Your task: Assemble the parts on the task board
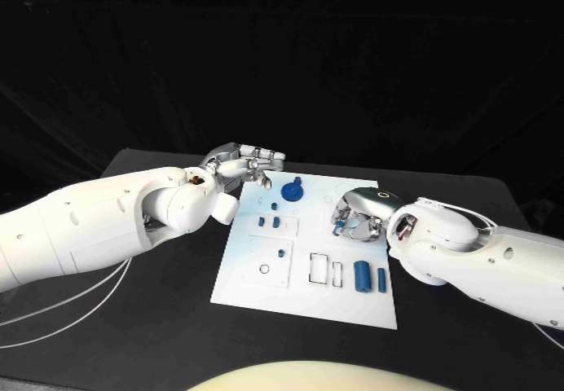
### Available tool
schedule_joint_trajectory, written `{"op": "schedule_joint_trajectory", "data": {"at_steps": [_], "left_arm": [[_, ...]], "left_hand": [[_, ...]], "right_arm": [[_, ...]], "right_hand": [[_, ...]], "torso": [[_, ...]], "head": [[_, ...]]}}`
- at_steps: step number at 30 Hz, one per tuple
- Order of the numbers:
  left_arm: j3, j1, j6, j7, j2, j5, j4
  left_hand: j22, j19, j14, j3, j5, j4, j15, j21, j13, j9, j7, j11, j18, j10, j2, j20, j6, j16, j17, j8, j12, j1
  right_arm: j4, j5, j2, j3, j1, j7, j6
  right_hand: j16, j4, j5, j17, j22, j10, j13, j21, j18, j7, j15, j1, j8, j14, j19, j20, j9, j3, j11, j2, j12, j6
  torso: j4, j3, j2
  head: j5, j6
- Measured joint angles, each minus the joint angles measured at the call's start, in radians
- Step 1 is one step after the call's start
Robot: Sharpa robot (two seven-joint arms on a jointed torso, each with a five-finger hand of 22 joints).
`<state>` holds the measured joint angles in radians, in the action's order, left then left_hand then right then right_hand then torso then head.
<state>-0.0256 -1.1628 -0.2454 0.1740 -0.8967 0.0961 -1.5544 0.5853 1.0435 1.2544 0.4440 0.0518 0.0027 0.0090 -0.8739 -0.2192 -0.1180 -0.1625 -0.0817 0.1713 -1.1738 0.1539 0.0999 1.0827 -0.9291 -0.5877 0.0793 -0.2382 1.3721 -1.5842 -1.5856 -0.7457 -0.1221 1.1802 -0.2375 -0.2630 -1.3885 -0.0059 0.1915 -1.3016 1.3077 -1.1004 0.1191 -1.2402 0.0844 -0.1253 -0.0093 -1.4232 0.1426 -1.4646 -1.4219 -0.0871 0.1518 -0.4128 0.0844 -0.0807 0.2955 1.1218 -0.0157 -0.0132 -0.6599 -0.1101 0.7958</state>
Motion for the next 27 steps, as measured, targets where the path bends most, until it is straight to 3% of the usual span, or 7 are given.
{"op": "schedule_joint_trajectory", "data": {"at_steps": [8,14,19,27], "left_arm": [[0.0,0.0,0.0,0.0,0.006,0.0,0.007],[0.0,0.0,0.0,0.0,0.012,0.0,0.009],[0.0,0.0,0.0,0.0,0.016,-0.001,0.012],[0.0,0.0,0.0,0.0,0.026,-0.003,0.019]], "left_hand": [[-0.001,0.0,0.0,0.0,0.0,0.0,0.0,0.005,-0.001,0.001,0.0,-0.004,0.0,0.004,0.0,0.0,0.0,0.0,0.001,0.0,0.0,0.0],[-0.001,0.0,0.0,0.0,0.0,0.0,0.0,0.005,-0.001,0.001,0.0,-0.004,0.0,0.004,0.0,0.0,0.0,0.0,0.001,0.0,0.0,0.0],[-0.001,0.0,0.0,0.0,0.0,0.0,0.0,0.005,-0.001,0.001,0.0,-0.004,0.0,0.004,0.0,0.0,0.0,0.0,0.001,0.0,0.0,0.0],[-0.001,0.0,0.0,0.0,0.0,0.0,0.0,0.005,-0.001,0.001,0.0,-0.004,0.0,0.004,0.0,0.0,0.0,0.0,0.001,0.0,0.0,0.0]], "right_arm": [[-0.1,0.005,-0.042,0.021,0.03,-0.001,-0.045],[-0.147,0.014,-0.018,0.025,0.029,0.001,-0.066],[-0.164,0.022,0.04,0.023,0.003,0.009,-0.076],[-0.147,0.031,0.142,0.014,-0.056,0.028,-0.079]], "right_hand": [[-0.004,-0.003,0.005,-0.002,0.0,-0.003,0.0,-0.005,0.0,-0.003,0.0,0.0,0.0,0.0,-0.004,0.004,0.0,-0.003,0.003,0.0,-0.002,0.004],[-0.004,-0.003,0.012,-0.002,0.0,-0.003,0.001,-0.005,0.0,-0.003,0.0,0.0,0.0,0.0,-0.004,0.004,0.002,-0.003,0.003,0.0,-0.005,0.004],[-0.004,-0.004,0.016,-0.002,0.0,-0.003,0.001,-0.005,0.0,-0.003,0.0,0.0,-0.001,0.0,-0.003,0.004,0.002,-0.004,0.004,0.0,-0.008,0.004],[-0.004,-0.007,0.017,0.001,0.0,-0.004,0.001,-0.005,0.0,-0.003,0.0,0.0,-0.002,0.0,-0.003,0.004,0.002,-0.007,0.004,0.0,-0.012,0.003]], "torso": [[0.0,-0.0007,0.001],[0.0005,-0.0009,0.001],[0.0004,-0.0013,0.001],[0.0012,-0.0022,0.0]], "head": [[-0.001,-0.004],[-0.005,-0.006],[-0.014,-0.007],[-0.028,-0.004]]}}
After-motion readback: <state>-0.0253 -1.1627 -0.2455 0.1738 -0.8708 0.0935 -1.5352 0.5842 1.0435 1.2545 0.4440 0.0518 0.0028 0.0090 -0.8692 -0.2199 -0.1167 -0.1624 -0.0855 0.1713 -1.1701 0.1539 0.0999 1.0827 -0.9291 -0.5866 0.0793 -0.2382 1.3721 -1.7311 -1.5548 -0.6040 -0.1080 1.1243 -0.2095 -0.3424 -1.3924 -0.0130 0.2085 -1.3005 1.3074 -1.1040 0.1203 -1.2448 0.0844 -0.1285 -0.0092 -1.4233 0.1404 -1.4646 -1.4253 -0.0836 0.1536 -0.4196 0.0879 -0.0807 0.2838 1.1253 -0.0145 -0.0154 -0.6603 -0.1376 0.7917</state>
